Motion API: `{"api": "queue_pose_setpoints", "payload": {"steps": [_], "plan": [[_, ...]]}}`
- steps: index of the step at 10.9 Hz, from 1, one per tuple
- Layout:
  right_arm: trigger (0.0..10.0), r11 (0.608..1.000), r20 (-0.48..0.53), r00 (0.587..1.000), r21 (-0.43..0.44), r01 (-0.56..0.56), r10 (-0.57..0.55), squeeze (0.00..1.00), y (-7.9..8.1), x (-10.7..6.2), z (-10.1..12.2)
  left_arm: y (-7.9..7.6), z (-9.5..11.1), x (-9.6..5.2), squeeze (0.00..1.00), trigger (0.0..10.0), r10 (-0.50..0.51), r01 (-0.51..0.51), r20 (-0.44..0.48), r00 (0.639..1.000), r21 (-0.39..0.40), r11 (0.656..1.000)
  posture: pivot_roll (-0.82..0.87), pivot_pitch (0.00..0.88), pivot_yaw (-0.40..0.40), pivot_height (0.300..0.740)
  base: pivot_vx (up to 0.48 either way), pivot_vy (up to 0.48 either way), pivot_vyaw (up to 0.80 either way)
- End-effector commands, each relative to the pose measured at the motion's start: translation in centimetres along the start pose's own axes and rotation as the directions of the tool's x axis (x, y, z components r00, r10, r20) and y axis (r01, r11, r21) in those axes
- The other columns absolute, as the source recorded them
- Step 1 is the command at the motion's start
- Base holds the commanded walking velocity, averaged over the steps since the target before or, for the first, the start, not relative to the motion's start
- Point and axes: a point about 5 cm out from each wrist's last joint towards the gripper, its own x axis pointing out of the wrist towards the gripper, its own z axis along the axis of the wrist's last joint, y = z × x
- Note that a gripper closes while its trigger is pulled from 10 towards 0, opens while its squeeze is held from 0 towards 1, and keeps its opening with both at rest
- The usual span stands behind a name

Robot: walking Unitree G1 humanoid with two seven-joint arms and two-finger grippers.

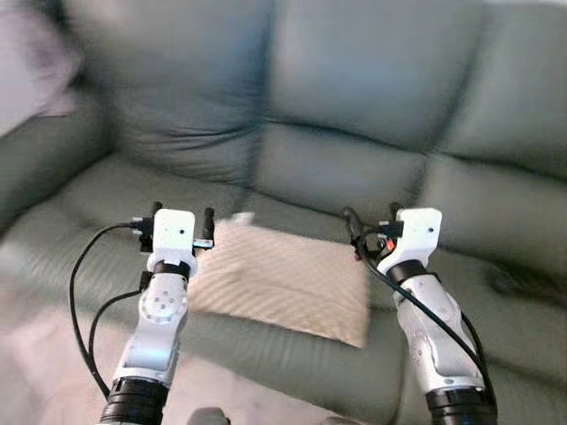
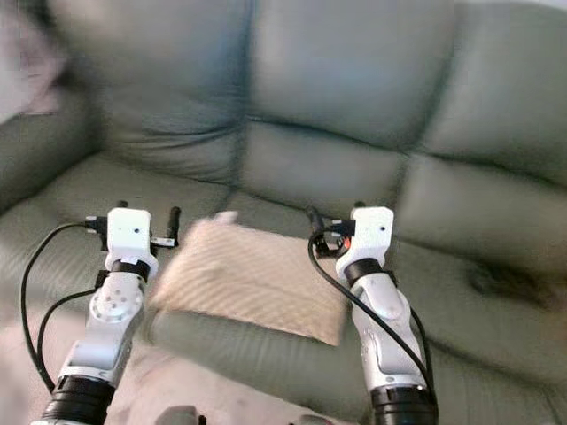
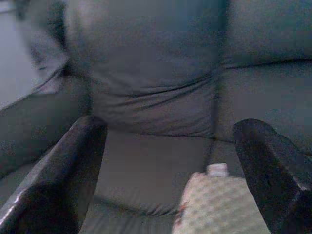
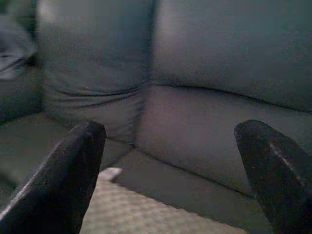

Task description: Move the pillow to the sofa

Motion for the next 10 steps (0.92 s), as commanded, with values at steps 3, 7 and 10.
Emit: {"api": "queue_pose_setpoints", "payload": {"steps": [3, 7, 10], "plan": [[10.0, 1.0, 0.004, 1.0, -0.004, -0.023, 0.023, 0.0, 0.25, -0.01, 0.11, 0.42, -0.79, -0.15, 0.0, 10.0, 0.015, -0.014, -0.038, 0.999, 0.018, 1.0, -0.09, 0.0, -0.034, 0.74, 0.0, 0.084, 0.75], [10.0, 1.0, 0.005, 1.0, -0.009, -0.022, 0.022, 0.0, 0.25, 0.05, 0.07, 0.4, -0.85, -0.07, 0.0, 10.0, 0.014, -0.013, -0.032, 0.999, 0.037, 0.999, -0.09, 0.0, -0.033, 0.74, 0.0, 0.453, 0.75], [10.0, 1.0, 0.014, 1.0, 0.011, -0.013, 0.013, 0.0, -0.02, 0.13, 0.17, 0.33, -0.81, -0.03, 0.0, 10.0, 0.017, -0.016, -0.024, 1.0, 0.051, 0.999, -0.09, 0.0, -0.033, 0.74, 0.0, 0.48, 0.0]]}}
